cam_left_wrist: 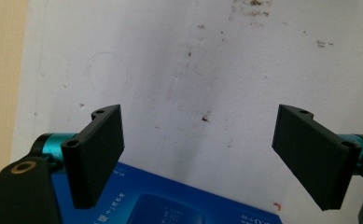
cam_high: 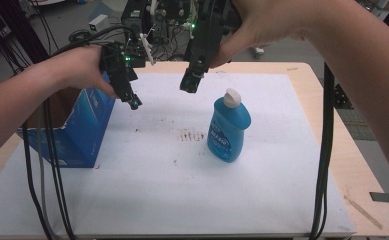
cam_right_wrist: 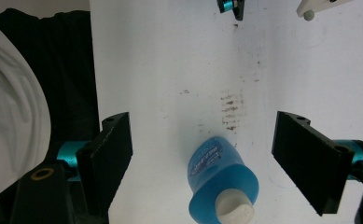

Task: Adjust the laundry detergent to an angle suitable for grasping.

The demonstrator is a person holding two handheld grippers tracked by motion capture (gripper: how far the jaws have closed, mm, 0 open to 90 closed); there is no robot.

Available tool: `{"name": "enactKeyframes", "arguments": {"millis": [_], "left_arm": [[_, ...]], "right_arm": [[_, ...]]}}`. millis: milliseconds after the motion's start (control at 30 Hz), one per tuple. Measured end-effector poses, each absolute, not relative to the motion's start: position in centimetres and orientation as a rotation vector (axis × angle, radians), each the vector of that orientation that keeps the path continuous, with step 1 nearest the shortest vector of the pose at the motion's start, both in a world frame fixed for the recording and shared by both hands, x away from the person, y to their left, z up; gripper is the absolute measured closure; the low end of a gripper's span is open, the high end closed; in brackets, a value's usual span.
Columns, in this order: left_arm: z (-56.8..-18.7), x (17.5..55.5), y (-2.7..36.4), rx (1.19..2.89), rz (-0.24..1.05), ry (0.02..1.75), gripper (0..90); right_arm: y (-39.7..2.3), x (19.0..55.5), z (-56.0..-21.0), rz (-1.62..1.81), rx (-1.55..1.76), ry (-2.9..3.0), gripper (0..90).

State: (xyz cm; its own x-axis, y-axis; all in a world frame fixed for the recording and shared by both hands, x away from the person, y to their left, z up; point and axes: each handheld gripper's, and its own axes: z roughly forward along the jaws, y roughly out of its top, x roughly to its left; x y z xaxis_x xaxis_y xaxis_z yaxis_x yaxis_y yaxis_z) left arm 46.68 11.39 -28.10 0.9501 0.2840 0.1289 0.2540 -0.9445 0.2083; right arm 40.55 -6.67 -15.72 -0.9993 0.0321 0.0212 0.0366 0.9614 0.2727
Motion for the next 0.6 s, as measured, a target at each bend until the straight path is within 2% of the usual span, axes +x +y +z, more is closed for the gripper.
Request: {"name": "enactKeyframes", "arguments": {"millis": [600], "left_arm": [[-28.07,46.60,11.43,2.919,0.233,0.404,16.8]], "right_arm": [[-6.62,40.59,-15.85,-0.431,-0.053,-3.095,19.7]]}}
